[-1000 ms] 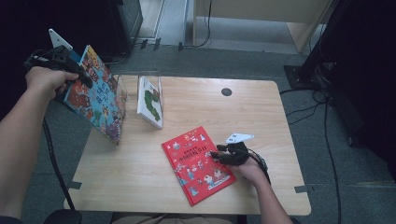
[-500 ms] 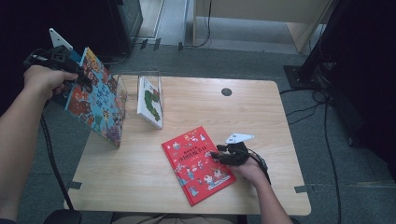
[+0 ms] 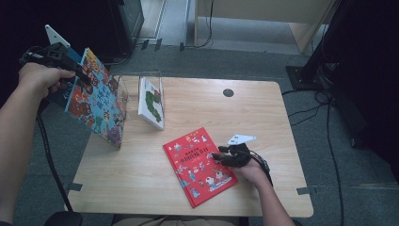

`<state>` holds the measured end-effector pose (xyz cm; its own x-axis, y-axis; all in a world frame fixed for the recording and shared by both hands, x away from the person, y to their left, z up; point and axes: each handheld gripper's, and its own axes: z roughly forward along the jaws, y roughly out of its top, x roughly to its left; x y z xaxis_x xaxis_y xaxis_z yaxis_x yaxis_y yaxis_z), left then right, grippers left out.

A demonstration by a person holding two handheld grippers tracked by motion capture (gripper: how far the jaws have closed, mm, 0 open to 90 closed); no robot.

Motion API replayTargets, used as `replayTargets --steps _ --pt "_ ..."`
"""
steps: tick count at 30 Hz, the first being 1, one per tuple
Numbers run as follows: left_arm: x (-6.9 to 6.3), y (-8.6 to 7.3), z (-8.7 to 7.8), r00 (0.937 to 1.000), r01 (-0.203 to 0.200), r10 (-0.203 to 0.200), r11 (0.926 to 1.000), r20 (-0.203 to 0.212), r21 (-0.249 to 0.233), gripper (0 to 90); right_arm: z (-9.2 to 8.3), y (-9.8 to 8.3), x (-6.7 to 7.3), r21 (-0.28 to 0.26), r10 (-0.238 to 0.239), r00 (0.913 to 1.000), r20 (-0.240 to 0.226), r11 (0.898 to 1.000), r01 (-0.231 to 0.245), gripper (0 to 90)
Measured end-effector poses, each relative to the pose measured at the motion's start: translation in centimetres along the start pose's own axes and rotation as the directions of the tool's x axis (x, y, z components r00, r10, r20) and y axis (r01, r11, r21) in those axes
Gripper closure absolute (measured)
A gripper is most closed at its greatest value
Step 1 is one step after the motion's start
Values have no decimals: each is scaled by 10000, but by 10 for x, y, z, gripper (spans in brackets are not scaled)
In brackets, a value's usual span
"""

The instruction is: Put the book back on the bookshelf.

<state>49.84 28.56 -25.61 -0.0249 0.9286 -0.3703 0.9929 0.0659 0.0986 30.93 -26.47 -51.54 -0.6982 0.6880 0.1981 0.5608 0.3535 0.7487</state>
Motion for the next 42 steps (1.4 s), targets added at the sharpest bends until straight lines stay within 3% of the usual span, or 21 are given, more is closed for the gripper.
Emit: replayTargets --steps 7,16,21,23,24,27,32,37,42 --pt "3 -1 -12 9993 -84 92 9997 352 -228 647 0 0 0 -19 19 10000 -2 10000 -19 541" --pt "9 -5 -28 9998 -184 182 9991 -44 -381 607 0 0 0 -31 17 10000 -12 10000 -18 539" --pt "12 -6 -35 9997 -112 126 9980 226 -628 597 0 0 0 -13 56 10000 -4 10000 -56 536" --pt "11 -7 -42 9978 -95 154 9959 652 -898 599 0 0 0 -15 44 10000 5 10000 -44 536" --pt "10 -7 -45 9976 -122 187 9954 671 -950 596 0 0 0 -15 62 10000 3 10000 -62 535" --pt "4 -8 -50 9963 -471 542 9935 669 -1033 591 0 0 0 -11 38 10000 16 10000 -38 533" --pt "-3 -10 -51 9955 -615 698 9903 633 -1247 589 0 0 0 -29 30 10000 15 10000 -30 533" --pt "-19 -15 -48 9863 -1266 1389 9831 887 -1321 578 0 0 0 -20 25 10000 11 10000 -25 522" --pt "-32 -22 -44 9789 -1732 1874 9726 820 -1549 569 0 0 -1 44 76 9999 124 10000 -77 472"
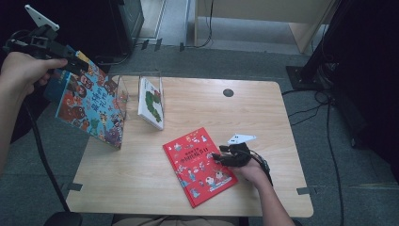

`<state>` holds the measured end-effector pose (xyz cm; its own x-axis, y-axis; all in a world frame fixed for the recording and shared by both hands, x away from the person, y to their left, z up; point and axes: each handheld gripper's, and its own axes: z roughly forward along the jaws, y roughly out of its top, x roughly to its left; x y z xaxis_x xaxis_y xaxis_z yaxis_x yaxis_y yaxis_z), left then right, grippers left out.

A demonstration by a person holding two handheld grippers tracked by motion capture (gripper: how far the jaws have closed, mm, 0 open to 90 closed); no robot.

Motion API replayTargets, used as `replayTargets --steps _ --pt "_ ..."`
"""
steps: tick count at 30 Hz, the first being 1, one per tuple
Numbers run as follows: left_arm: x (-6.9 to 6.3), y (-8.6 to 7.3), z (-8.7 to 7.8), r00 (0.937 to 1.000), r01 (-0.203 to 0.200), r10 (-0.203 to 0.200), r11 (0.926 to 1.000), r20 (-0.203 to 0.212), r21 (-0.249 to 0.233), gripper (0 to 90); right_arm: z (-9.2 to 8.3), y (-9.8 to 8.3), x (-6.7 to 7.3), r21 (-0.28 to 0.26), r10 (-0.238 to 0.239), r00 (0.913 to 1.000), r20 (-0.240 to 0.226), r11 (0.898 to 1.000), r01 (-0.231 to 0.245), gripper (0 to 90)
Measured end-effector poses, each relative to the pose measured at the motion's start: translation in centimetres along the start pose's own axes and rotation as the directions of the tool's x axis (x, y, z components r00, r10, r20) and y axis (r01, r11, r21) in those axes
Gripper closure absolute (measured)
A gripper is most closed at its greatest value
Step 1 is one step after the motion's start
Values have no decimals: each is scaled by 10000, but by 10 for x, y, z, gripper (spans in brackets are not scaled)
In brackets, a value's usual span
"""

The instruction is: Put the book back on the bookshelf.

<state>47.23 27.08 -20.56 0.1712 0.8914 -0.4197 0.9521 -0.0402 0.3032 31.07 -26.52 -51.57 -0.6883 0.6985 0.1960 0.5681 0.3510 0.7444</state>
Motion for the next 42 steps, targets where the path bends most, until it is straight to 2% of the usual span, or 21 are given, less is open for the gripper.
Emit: replayTargets --steps 5,7,10,16,20,24,27,30,35,38,42 --pt "-12 -8 6 9987 -458 456 9989 238 91 555 1 1 0 -11 -328 9995 -36 9995 328 500" --pt "-17 -10 10 9978 -548 543 9984 381 109 553 1 2 0 18 -258 9996 -96 9997 258 498" --pt "-24 -14 15 9964 -820 816 9965 232 167 550 2 3 -1 144 -37 10000 -16 9999 37 452" --pt "-37 -26 29 9916 -1204 1192 9925 496 224 543 3 6 -3 377 192 9998 39 9991 -193 395" --pt "-44 -35 37 9874 -1554 1550 9878 315 116 539 4 8 -4 456 73 10000 14 9989 -73 389" --pt "-50 -42 45 9842 -1680 1670 9857 583 118 538 5 10 -3 476 -17 10000 67 9989 14 370" --pt "-54 -46 49 9814 -1883 1879 9821 393 45 537 6 11 -4 514 -73 9999 80 9987 69 362" --pt "-56 -50 54 9813 -1760 1755 9844 786 -1 534 7 12 -4 529 -26 9999 166 9986 17 357" --pt "-59 -57 64 9782 -1931 1927 9812 771 -18 531 8 13 -4 550 -50 9999 160 9985 41 366" --pt "-59 -64 74 9747 -1970 1959 9804 1074 1 529 8 13 -4 564 -45 9999 140 9984 37 371" --pt "-60 -71 88 9719 -2063 2045 9785 1167 31 528 8 13 -4 558 11 9999 161 9984 -20 370"
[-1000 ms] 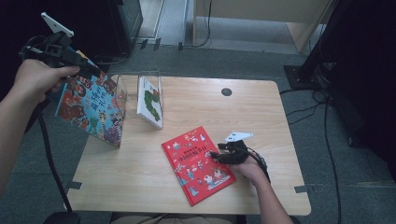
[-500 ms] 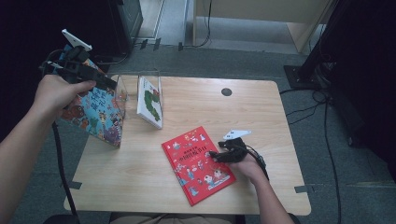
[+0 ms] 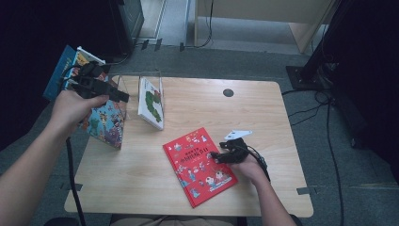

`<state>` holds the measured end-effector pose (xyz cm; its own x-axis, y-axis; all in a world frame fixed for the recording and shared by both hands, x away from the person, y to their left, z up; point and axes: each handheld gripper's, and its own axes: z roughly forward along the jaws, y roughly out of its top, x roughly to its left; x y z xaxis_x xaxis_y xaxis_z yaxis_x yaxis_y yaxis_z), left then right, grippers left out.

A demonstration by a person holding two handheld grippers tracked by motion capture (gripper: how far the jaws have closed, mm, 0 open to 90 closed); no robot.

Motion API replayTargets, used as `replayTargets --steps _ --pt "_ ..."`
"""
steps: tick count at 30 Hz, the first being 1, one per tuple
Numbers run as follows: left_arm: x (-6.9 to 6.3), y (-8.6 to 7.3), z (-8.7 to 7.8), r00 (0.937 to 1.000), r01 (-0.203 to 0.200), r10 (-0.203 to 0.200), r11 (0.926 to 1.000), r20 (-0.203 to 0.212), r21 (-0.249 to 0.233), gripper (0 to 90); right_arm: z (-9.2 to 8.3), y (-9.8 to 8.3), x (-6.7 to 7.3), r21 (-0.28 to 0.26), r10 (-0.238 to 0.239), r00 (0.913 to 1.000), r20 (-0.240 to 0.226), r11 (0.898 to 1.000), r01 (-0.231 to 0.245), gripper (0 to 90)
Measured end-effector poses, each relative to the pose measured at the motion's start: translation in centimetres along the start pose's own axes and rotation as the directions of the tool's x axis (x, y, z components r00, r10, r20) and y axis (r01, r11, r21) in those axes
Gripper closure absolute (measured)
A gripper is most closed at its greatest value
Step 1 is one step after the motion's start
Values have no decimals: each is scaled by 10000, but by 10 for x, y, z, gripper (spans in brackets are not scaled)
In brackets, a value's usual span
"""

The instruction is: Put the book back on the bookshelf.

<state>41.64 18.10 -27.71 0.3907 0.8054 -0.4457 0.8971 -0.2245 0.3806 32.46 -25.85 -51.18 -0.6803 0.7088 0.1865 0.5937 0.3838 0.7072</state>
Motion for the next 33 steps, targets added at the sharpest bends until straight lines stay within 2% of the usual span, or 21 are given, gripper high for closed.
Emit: replayTargets --steps 10,12,13,16,24,29,33 --pt "0 -15 24 9990 -202 203 9998 396 -24 524 0 0 1 -63 -200 9998 -61 9998 199 408" --pt "0 -18 29 9992 -228 228 9997 324 -11 522 0 0 1 -73 -198 9998 -93 9998 197 418" --pt "0 -20 31 9993 -334 334 9994 163 -9 520 0 0 1 -77 -207 9997 -103 9998 206 421" --pt "1 -25 38 9987 -391 389 9992 332 29 519 0 0 2 -81 -203 9997 -128 9998 202 433" --pt "2 -36 56 9980 -569 571 9983 282 -96 514 -1 0 2 -66 -172 9997 -171 9998 171 459" --pt "2 -41 68 9974 -696 696 9976 208 21 508 -1 0 2 -60 -178 9997 -162 9998 177 471" --pt "3 -44 74 9969 -724 727 9973 306 -81 505 -2 0 2 -66 -158 9998 -93 9999 158 489"
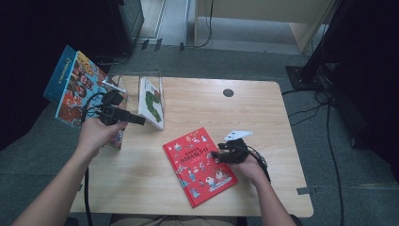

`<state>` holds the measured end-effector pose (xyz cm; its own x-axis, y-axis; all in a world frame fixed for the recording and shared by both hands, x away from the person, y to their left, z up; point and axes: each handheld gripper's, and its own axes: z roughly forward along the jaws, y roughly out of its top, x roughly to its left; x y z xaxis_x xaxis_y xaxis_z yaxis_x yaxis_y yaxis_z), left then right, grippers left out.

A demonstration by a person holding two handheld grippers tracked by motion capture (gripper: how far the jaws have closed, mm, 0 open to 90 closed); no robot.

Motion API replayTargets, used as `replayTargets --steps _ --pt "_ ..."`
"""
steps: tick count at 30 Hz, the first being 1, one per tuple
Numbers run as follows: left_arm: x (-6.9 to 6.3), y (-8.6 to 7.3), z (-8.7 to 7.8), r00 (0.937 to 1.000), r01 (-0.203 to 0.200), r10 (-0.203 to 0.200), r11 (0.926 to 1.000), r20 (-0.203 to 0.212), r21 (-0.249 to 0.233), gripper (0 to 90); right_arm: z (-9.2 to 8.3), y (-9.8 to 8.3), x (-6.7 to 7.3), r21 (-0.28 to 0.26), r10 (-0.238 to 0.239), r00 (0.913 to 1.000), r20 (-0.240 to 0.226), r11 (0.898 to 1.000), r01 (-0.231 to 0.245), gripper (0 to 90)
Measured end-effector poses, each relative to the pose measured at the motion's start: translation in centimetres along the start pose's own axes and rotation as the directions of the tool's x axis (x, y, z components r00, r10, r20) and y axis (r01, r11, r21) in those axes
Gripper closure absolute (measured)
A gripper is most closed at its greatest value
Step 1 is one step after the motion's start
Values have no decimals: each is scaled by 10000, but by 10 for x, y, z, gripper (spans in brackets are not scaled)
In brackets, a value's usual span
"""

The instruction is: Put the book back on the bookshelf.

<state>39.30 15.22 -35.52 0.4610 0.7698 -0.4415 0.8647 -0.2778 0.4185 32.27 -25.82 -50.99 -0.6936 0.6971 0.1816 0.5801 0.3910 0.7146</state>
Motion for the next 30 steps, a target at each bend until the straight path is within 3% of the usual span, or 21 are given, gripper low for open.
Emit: replayTargets --steps 4,8,18,21,30 --pt "2 -4 9 9997 -59 60 10000 246 -62 502 -1 0 0 -20 26 10000 42 10000 -26 514" --pt "3 -8 21 9996 -166 166 9999 233 -16 498 -3 -1 -1 -48 105 9999 106 9999 -105 540" --pt "-2 -19 50 9965 -810 810 9967 -202 -3 499 -9 -8 0 -169 213 9994 287 9996 -208 564" --pt "-2 -22 57 9975 -701 701 9975 52 -72 485 -12 -11 0 -196 321 9991 295 9993 -315 569" --pt "-8 -28 78 9892 -1452 1455 9893 -153 163 477 -19 -17 3 -317 315 9987 389 9990 -303 634"
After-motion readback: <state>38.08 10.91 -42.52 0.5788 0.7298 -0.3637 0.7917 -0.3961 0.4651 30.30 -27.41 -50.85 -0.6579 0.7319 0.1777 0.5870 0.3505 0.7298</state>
